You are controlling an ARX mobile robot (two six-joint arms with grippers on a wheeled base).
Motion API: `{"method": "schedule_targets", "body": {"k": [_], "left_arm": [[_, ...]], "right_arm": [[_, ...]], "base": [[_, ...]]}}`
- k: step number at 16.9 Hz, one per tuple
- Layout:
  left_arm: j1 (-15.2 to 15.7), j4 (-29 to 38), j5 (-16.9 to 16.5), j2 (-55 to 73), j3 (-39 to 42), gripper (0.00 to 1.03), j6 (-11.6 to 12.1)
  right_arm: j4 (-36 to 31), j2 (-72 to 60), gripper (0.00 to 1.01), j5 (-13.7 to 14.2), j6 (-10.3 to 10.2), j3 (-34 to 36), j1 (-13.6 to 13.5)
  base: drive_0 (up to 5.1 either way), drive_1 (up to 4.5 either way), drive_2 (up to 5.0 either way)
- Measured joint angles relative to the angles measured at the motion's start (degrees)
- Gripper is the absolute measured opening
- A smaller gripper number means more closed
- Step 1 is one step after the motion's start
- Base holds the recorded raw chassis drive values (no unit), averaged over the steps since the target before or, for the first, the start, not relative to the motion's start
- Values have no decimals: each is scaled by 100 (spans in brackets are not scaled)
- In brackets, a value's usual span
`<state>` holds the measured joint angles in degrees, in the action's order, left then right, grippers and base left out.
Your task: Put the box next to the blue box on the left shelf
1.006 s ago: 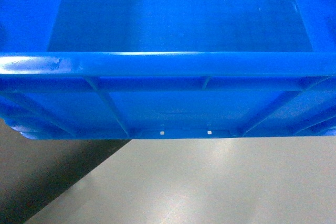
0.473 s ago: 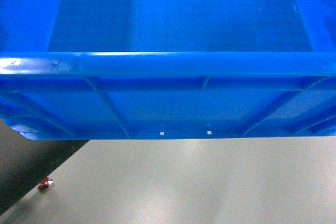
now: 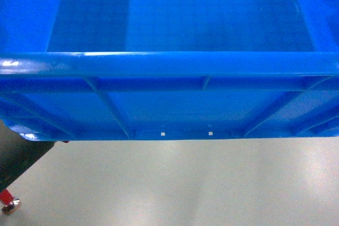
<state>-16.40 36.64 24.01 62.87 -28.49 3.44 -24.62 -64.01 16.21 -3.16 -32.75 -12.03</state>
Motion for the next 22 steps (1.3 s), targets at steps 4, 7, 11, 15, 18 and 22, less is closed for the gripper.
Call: {"method": "schedule_targets", "body": {"k": [4,7,11,15,18,22], "left_arm": [[0,-2,2,0,0,19,2],[0,-2,2,0,0,19,2],[0,0,2,0,0,19,2],[0,-4,4,0,0,19,4],[-2,2,-4,0,0,19,0],[0,20,17,-13,0,19,2]], "right_arm": [[7,0,12,-7,2,0,0],[2,0,12,-11,4,0,0],[7,0,12,-13,4,0,0],[9,0,12,-17,4,0,0],[11,15,12,-13,20,0,2],[-9,35,12,-17,22,0,-4]], "base": [[-141,-141,-141],[-141,-141,-141],[-141,-141,-141],[-149,-149,-149],[-151,-151,-151],[-151,-151,-151]]}}
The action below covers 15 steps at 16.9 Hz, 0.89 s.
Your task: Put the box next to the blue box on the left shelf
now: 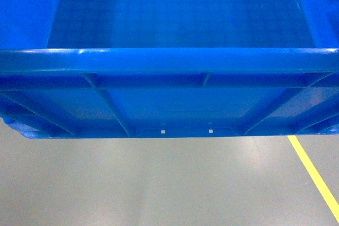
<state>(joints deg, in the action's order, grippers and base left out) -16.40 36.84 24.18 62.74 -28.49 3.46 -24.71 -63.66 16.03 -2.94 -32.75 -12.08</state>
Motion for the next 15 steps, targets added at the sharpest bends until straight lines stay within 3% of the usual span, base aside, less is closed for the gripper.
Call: {"method": "schedule_targets", "body": {"k": [1,15], "left_arm": [[0,-17,0,0,0,19,0],[0,-20,4,-2,0,19,0]], "right_arm": [[22,0,12,2,0,0,0],[4,-2,12,-33,0,4,0]], "base": [[-151,-151,-151],[3,433,-427]]}}
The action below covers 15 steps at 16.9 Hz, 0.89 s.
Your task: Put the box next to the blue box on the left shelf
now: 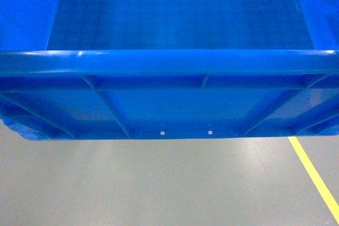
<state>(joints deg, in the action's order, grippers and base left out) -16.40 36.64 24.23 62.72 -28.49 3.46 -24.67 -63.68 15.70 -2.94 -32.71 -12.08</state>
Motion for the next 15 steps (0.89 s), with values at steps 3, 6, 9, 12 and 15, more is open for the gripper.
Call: {"method": "schedule_targets", "body": {"k": [3,6,9,12,15], "left_arm": [[0,-4,2,0,0,19,2],[0,-17,4,0,0,19,2],[0,-4,4,0,0,19,4],[0,-2,7,0,0,19,7],[0,-7,13,0,0,18,4]], "right_arm": [[13,0,12,2,0,0,0],[22,0,12,2,0,0,0],[20,0,12,-4,-2,0,0],[17,0,12,-4,-2,0,0],[11,0,12,-7,0,2,0]], "base": [[11,441,-419],[11,441,-419],[11,441,-419],[11,441,-419],[12,442,-419]]}}
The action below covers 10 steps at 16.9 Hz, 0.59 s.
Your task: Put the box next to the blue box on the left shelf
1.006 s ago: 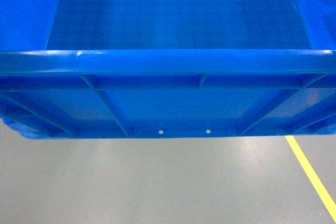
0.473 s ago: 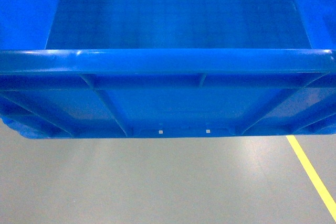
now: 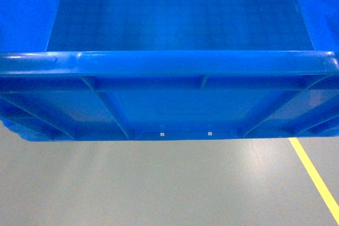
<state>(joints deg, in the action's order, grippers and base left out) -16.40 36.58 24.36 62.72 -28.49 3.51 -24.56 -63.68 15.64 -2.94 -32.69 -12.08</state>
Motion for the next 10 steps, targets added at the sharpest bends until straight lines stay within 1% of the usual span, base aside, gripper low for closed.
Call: {"method": "schedule_targets", "body": {"k": [10], "left_arm": [[0,4,4,0,2,18,0]], "right_arm": [[9,0,12,-4,0,0,0]], "base": [[5,435,-426]]}}
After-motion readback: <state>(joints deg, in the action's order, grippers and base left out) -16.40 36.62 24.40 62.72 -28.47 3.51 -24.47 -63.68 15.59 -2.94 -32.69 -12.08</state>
